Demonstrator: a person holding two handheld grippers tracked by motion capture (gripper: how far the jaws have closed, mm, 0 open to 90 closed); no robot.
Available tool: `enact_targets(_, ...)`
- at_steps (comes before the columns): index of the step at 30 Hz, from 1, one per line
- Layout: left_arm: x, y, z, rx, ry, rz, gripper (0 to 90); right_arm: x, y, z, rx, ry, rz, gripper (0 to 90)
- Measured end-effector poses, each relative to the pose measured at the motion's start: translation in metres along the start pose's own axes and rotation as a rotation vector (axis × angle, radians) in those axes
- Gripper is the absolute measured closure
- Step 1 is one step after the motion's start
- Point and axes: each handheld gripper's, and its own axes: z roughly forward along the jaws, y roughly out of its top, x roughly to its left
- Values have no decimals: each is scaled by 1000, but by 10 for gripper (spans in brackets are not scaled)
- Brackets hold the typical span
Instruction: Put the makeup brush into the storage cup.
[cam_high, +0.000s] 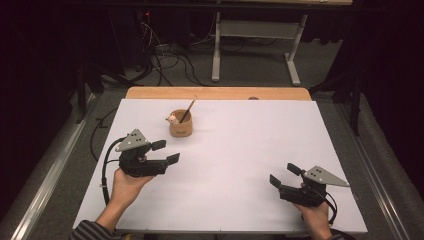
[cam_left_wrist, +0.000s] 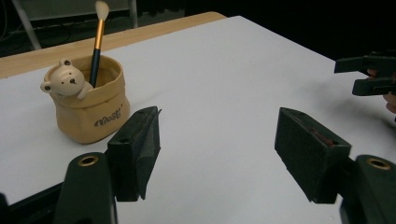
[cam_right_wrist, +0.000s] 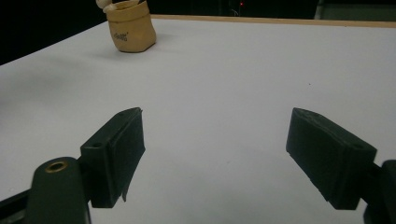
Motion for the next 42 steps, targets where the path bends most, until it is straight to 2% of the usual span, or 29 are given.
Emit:
enact_targets(25, -3, -12, 16, 43, -7, -9, 322, -1, 0, 0, 0, 1, 2, 209)
enact_targets(42, -4, -22, 23, 53, -17, -27, 322, 0, 0, 0, 2, 4, 1, 209)
